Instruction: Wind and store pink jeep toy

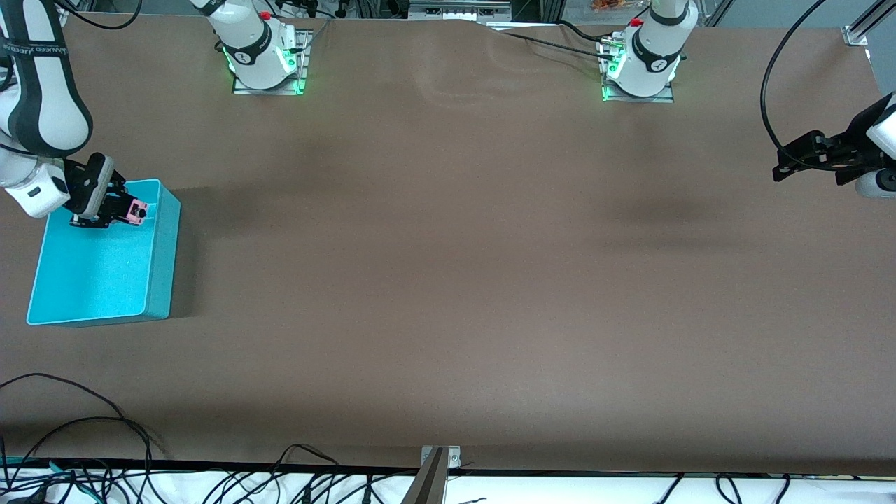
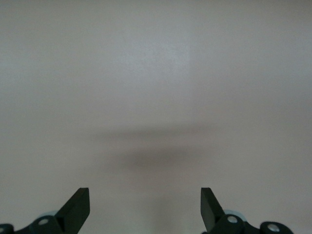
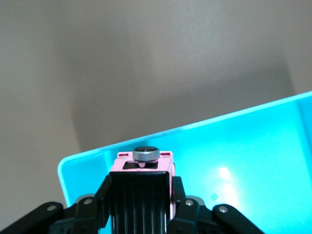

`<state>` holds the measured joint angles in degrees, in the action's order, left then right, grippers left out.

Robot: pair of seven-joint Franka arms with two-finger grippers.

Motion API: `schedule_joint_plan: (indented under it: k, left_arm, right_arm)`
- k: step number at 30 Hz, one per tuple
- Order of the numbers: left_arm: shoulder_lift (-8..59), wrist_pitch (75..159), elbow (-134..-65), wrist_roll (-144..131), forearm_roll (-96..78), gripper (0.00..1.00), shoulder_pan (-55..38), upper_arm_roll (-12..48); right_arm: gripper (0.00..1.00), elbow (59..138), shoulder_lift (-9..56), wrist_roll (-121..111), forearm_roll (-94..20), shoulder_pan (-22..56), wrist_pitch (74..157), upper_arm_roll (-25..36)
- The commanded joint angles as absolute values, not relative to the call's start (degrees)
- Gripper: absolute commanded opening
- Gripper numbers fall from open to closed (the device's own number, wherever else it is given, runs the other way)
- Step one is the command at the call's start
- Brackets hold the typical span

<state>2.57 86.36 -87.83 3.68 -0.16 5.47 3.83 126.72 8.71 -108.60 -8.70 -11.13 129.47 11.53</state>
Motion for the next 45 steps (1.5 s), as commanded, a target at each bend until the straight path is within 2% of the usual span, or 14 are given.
schedule_joint_plan:
  k: [1, 12, 19, 23, 25, 28, 31, 33, 40, 45]
  left_arm:
    - [3.3, 85.7, -86.0, 3.6, -1.2, 1.00, 6.0, 4.1]
    - [3.3, 85.7, -86.0, 3.6, -1.3, 1.00, 6.0, 4.1]
    - [3.3, 85.8, -86.0, 3.6, -1.3, 1.00, 6.0, 4.1]
    - [3.3, 85.7, -86.0, 3.6, -1.3, 1.00, 6.0, 4.1]
    - [3.3, 85.7, -86.0, 3.6, -1.2, 1.00, 6.0, 4.1]
    - [3.3, 85.7, -86.0, 3.6, -1.3, 1.00, 6.0, 4.1]
    - [3.3, 85.7, -86.0, 3.6, -1.3, 1.00, 6.0, 4.1]
    - [3.3, 85.7, -86.0, 3.7, -1.3, 1.00, 6.0, 4.1]
    - [3.3, 85.7, -86.0, 3.6, -1.3, 1.00, 6.0, 4.1]
    - [3.3, 85.7, -86.0, 3.6, -1.3, 1.00, 6.0, 4.1]
  right_arm:
    - [0.18, 127.6, 10.3, -112.0, -7.9, -12.7, 131.3, 11.4]
    - [0.18, 127.5, 15.7, -115.6, -8.5, -12.8, 134.6, 13.4]
    - [0.18, 127.5, 19.4, -115.6, -8.8, -12.7, 139.7, 13.0]
    - [0.22, 127.3, 20.0, -115.6, -9.0, -12.7, 140.3, 12.7]
    - [0.35, 127.2, 20.4, -115.6, -9.0, -12.7, 140.4, 12.7]
    - [0.68, 127.2, 20.0, -115.5, -9.0, -12.7, 140.5, 12.6]
    - [0.80, 127.2, 19.0, -115.4, -9.1, -12.7, 140.4, 11.9]
    - [0.84, 127.2, 18.4, -115.3, -9.1, -12.7, 140.3, 11.8]
    - [0.86, 127.2, 14.1, -114.3, -9.2, -12.7, 138.8, 10.8]
    - [0.92, 125.9, 9.6, -110.5, -9.2, -12.7, 136.4, 9.1]
